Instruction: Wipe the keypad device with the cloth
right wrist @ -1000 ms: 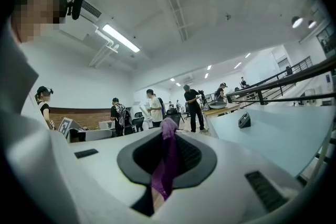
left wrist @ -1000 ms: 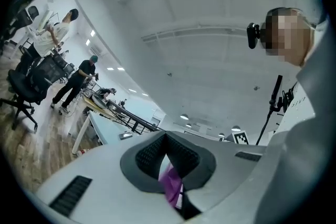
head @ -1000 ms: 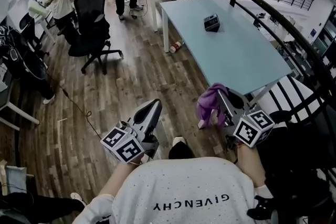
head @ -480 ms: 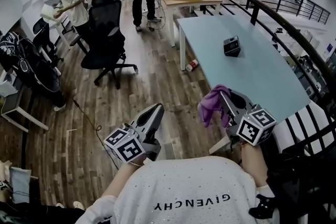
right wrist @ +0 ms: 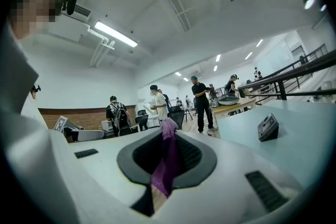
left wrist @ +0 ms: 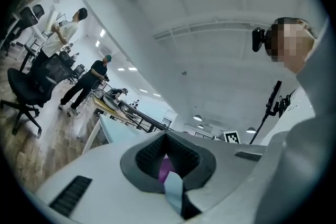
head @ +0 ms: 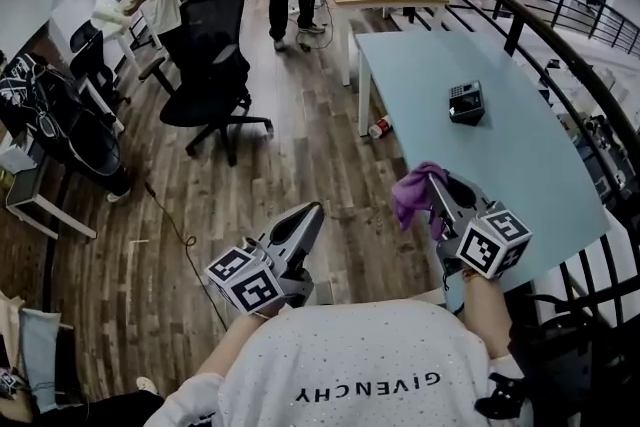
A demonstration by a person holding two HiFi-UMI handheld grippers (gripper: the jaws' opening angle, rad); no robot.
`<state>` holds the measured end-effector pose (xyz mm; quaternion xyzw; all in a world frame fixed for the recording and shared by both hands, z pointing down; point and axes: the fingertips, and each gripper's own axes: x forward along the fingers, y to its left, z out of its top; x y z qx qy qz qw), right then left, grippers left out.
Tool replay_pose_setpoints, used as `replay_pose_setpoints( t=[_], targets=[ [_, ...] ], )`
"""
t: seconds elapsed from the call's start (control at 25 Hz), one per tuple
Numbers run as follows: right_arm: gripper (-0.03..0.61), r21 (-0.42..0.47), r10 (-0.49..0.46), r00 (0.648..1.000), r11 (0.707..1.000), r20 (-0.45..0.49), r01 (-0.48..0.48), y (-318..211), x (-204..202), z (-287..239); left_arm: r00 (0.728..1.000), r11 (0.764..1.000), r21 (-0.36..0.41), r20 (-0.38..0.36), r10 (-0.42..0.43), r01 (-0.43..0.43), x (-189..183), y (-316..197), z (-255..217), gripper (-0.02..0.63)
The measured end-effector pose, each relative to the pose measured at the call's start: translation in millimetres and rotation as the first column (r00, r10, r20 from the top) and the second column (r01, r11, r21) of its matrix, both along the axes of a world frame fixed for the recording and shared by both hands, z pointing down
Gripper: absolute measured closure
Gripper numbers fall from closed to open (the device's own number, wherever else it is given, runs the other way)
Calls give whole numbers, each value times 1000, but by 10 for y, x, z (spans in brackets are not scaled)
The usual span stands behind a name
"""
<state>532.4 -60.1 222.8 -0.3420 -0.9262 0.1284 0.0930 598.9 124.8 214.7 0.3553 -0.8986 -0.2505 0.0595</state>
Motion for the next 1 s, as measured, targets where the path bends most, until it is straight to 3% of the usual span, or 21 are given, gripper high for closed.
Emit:
replay_pose_setpoints(
  t=[0.44,1.0],
  targets=[
    [548,18,23,997,1000,-78,-21,95,-666,320,998,999,22,-55,33,-32,-785,52,226,620],
    [549,29,229,972,973,-51,-227,163,-1968,106,974,973,39,0,227,-227,-2526,207,-44,620]
  ],
)
